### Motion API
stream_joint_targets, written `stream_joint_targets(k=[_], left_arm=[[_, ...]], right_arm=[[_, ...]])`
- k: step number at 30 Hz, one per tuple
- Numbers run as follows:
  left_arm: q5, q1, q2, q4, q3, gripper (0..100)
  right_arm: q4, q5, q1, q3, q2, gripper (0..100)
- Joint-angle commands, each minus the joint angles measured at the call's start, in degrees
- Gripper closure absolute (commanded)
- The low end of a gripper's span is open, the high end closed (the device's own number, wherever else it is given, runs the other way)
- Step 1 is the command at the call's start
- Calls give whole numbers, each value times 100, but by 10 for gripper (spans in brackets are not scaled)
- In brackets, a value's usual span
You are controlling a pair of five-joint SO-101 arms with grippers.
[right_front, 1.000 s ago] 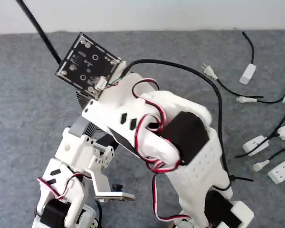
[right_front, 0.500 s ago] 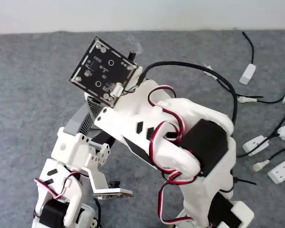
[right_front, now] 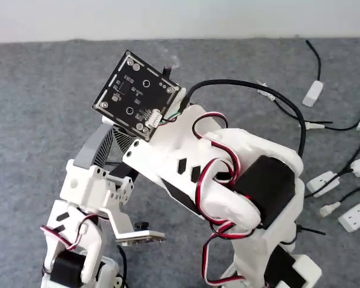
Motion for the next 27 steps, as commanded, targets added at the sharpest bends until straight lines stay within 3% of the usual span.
stream_joint_targets(k=[1, 9, 15, 22, 27], left_arm=[[97, -88, -79, -220, -66, 603], [554, -686, -79, -211, 426, 603], [1389, -1354, -79, -237, 576, 603], [2857, -2312, -70, 26, 576, 603], [4088, -2989, -70, 563, 549, 603]], right_arm=[[242, -88, 75, 44, -154, 991], [233, -79, 585, 53, -101, 991], [233, -88, 629, 62, -92, 991], [224, -123, 857, 1002, -92, 991], [-136, -1160, 1103, 1635, -92, 991]])
